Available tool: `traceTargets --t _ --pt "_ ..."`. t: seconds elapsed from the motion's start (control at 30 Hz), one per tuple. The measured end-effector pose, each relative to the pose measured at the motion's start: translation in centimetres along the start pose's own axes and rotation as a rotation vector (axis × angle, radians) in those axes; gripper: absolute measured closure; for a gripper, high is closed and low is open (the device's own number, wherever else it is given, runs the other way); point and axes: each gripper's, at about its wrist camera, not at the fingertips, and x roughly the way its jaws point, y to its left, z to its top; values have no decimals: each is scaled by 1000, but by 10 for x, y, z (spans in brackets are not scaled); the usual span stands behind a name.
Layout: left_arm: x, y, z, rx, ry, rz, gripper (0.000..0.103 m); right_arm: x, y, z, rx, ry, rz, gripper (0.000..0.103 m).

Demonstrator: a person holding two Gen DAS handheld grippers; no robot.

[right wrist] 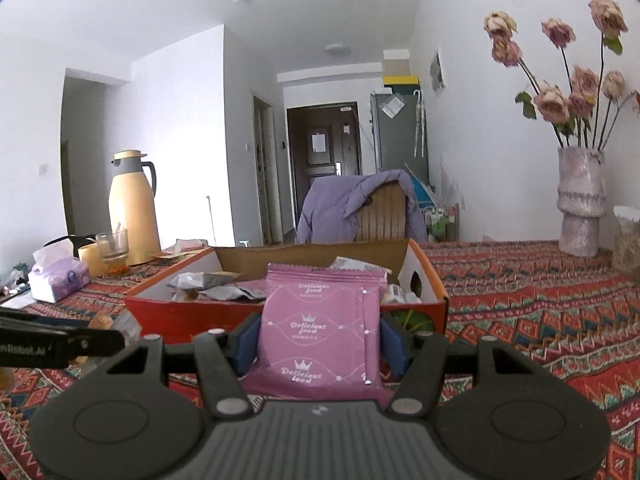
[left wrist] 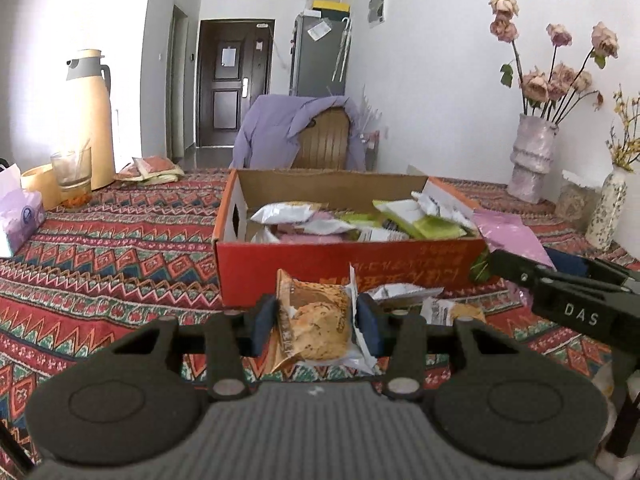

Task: Organize snacks
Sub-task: 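Grasp a cracker packet with the left gripper while the right holds the pink packet, then carry the pink and cracker packets into the box and open both grippers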

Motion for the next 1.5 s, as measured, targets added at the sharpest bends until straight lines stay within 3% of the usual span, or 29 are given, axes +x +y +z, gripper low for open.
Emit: traceTargets --t 0.43,0.8,1.13,1.5 --pt "3 -1 43 1 -63 -50 58 2 7 32 -20 -14 -28 42" --pt "25 -6 76 13 -83 -39 58 38 4 68 -37 -4 -40 42" --pt "75 -3 108 -9 -55 4 58 93 7 90 -40 43 -34 42" --pt "127 -3 116 -35 27 62 56 151 6 80 -44 170 -58 41"
